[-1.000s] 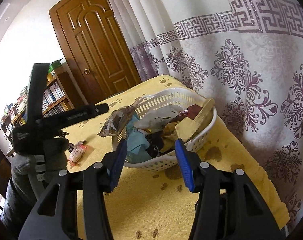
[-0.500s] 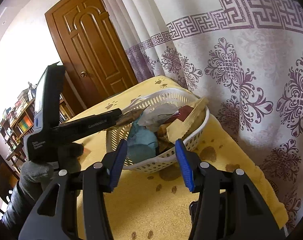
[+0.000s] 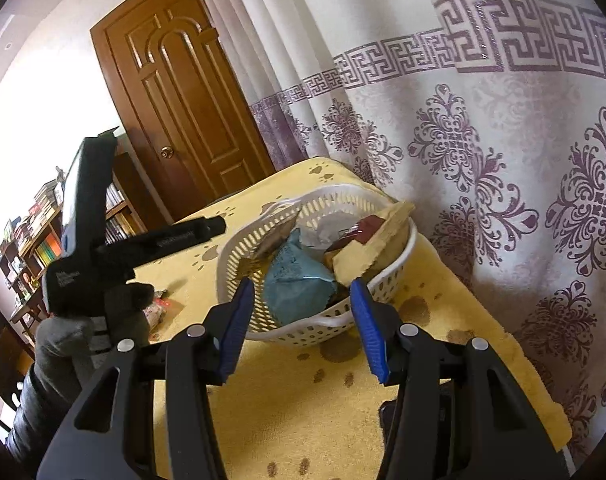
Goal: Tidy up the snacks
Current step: 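Move both tools back toward the remaining candies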
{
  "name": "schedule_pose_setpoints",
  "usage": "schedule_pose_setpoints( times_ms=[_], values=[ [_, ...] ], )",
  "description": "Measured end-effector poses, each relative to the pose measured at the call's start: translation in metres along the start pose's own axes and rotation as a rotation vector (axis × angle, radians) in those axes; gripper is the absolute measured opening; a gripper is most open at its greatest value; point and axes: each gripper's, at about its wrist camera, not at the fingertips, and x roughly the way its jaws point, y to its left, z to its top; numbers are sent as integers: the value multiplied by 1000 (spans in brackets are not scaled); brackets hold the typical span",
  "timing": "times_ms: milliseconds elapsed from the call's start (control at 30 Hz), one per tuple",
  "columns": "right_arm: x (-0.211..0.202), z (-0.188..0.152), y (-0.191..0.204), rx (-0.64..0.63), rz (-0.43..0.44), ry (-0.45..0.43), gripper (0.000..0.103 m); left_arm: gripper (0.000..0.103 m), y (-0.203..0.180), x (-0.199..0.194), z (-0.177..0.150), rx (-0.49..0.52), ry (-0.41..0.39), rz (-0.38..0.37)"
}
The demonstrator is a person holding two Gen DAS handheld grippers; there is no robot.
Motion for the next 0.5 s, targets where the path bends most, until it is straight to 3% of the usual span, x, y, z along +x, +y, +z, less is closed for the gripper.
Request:
schedule_pose_setpoints(
  times_ms=[500],
  values=[
    [-1,-6,38,-61,48,13,56,73,77,-47,-10,-154,-38,62]
  ],
)
